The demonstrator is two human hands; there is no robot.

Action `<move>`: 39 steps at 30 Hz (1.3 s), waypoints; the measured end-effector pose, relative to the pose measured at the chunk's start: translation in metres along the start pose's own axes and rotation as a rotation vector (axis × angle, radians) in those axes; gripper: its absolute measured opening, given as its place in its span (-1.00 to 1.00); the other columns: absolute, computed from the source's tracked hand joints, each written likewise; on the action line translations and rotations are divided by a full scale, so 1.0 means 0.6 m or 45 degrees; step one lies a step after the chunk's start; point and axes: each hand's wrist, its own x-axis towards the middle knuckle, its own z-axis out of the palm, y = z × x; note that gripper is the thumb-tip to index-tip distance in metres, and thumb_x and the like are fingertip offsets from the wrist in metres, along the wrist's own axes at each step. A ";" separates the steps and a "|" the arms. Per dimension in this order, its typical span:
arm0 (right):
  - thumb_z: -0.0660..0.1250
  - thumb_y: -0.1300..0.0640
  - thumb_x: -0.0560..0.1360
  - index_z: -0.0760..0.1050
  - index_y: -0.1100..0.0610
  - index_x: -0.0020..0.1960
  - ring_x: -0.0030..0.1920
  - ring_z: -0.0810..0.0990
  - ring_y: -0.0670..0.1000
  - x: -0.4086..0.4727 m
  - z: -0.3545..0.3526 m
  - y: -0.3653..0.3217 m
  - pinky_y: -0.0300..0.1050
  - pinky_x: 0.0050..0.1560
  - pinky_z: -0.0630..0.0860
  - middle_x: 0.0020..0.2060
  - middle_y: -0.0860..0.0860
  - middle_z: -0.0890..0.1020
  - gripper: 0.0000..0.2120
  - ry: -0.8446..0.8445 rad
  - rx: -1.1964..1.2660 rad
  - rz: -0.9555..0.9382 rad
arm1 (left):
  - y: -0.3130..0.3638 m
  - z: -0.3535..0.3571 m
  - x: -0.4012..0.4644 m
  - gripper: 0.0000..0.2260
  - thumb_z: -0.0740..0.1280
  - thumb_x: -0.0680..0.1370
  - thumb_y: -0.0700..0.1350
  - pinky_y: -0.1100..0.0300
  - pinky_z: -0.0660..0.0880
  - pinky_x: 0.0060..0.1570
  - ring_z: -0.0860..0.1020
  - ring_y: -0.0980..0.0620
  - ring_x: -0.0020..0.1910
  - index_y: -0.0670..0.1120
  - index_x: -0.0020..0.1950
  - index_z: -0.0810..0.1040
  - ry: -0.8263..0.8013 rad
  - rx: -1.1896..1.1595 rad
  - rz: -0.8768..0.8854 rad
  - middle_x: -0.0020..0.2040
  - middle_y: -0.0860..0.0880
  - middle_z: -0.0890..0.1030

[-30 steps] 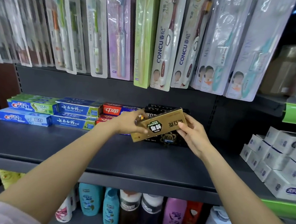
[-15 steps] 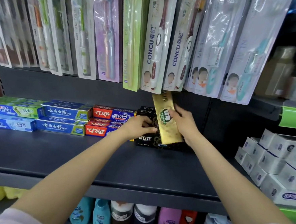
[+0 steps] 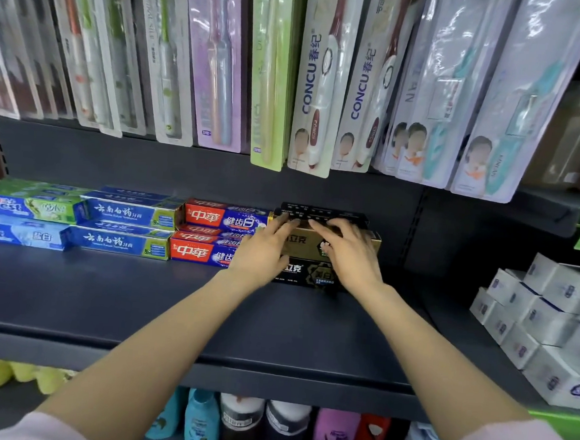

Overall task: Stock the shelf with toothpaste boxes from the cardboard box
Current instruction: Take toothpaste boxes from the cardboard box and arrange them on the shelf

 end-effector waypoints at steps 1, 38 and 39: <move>0.23 0.14 0.56 0.23 -0.13 0.46 0.35 0.33 0.09 0.002 -0.001 0.000 -0.03 0.38 0.20 0.36 0.00 0.37 -0.49 -0.009 -0.008 -0.006 | 0.000 -0.002 0.001 -0.39 0.26 0.54 -0.13 -0.07 0.47 0.16 0.40 -0.13 0.36 0.05 0.53 0.09 -0.005 -0.001 -0.004 0.56 0.02 0.06; 0.18 0.13 0.58 0.51 0.03 0.21 -0.01 0.57 0.08 -0.535 -0.090 0.107 -0.06 -0.14 0.46 -0.04 0.06 0.62 -0.75 -0.897 0.242 0.301 | 0.310 0.187 -0.342 -0.82 0.21 0.54 -0.06 0.04 0.50 0.02 0.56 -0.15 0.08 -0.03 0.04 0.56 -0.723 -0.167 0.093 0.06 -0.10 0.63; 0.17 0.14 0.57 0.53 0.05 0.18 0.02 0.58 0.11 -0.555 -0.080 0.123 -0.05 -0.12 0.48 0.00 0.07 0.62 -0.76 -0.952 0.212 0.302 | 0.319 0.204 -0.353 -0.83 0.20 0.53 -0.07 0.01 0.51 0.03 0.57 -0.16 0.06 -0.05 0.01 0.56 -0.771 -0.191 0.054 0.05 -0.12 0.63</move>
